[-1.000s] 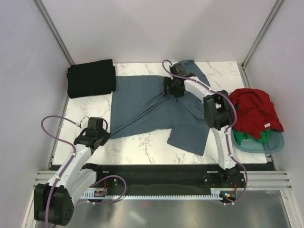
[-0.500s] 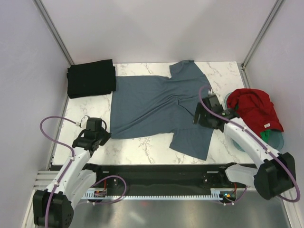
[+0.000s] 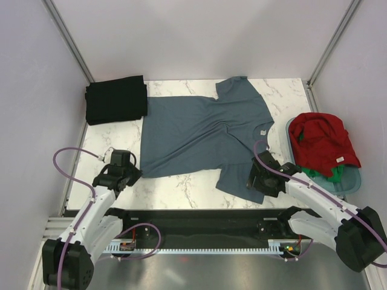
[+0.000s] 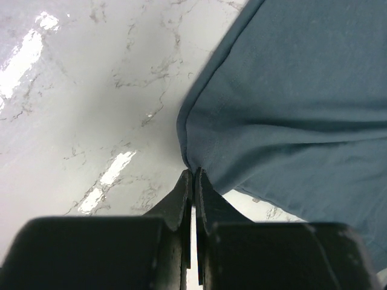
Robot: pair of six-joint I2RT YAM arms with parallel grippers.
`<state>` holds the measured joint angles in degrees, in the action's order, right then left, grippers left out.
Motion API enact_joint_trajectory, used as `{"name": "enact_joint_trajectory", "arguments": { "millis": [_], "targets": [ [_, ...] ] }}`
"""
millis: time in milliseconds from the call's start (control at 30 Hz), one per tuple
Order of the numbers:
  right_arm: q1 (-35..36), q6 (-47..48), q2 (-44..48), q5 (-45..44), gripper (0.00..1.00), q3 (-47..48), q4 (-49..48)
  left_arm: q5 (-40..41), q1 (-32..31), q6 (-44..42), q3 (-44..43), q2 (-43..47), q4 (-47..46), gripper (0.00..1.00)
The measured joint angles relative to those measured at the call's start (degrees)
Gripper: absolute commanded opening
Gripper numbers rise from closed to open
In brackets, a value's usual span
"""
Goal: Fold and stack the t-shirts
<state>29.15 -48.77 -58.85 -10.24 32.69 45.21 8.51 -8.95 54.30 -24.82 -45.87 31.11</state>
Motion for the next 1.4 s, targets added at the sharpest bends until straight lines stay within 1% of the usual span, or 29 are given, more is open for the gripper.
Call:
{"name": "enact_joint_trajectory", "arguments": {
  "millis": [200, 300, 333, 433, 500, 600, 700, 733, 833, 900, 1033, 1167, 1400],
  "targets": [
    [3.78, -3.98, -1.16, 2.34, 0.75, -4.33, -1.53, -0.13, 0.00, -0.09, -0.37, -2.38, 0.07, 0.02],
    [4.83, -4.52, -1.20, 2.40, 0.67, -4.37, -2.27, -0.11, 0.00, -0.39, -0.90, -2.47, 0.04, 0.02],
    [4.87, -4.61, -1.20, 2.40, 0.59, -4.42, -2.34, -0.11, 0.00, -0.44, -0.96, -2.47, 0.04, 0.02],
    [4.87, -5.05, -1.27, 2.40, 0.43, -4.66, -2.91, -0.11, 0.00, -0.46, -0.96, -2.45, 0.04, 0.02],
    [4.87, -5.18, -1.27, 2.49, 0.38, -4.81, -3.43, -0.09, 0.00, -0.48, -0.96, -2.45, 0.07, 0.02],
    [4.87, -5.25, -1.29, 2.89, 0.27, -4.94, -4.35, -0.13, 0.00, -0.57, -0.98, -2.45, 0.09, 0.02],
    [4.87, -4.92, -1.33, 4.15, 0.12, -4.92, -4.96, -1.27, 0.00, -1.09, -2.05, -2.16, 1.51, 0.02],
    [4.87, -4.57, -1.33, 4.57, 0.08, -4.76, -4.83, -1.75, 0.00, -1.36, -2.91, -1.70, 2.34, 0.02],
    [4.87, -4.02, -0.66, 5.84, 0.04, -2.89, -2.97, -3.19, 0.00, -2.45, -5.77, 0.96, 4.85, 0.02],
    [4.87, -3.72, 1.25, 6.34, 0.00, -0.37, -0.98, -4.24, 0.00, -3.37, -7.87, 2.97, 6.93, 0.02],
    [4.87, -3.50, 7.43, 6.80, 0.00, 5.73, 3.30, -7.28, 0.00, -4.55, -12.02, 5.84, 10.82, 0.02],
    [4.87, -3.52, 12.61, 6.75, 0.00, 11.82, 8.76, -9.99, 0.00, -4.72, -13.70, 7.17, 14.78, 0.02],
    [4.87, -3.98, 20.17, 5.11, 0.00, 19.41, 19.74, -11.06, 0.00, -6.51, -17.55, 9.07, 22.40, 0.02]
  ]
}}
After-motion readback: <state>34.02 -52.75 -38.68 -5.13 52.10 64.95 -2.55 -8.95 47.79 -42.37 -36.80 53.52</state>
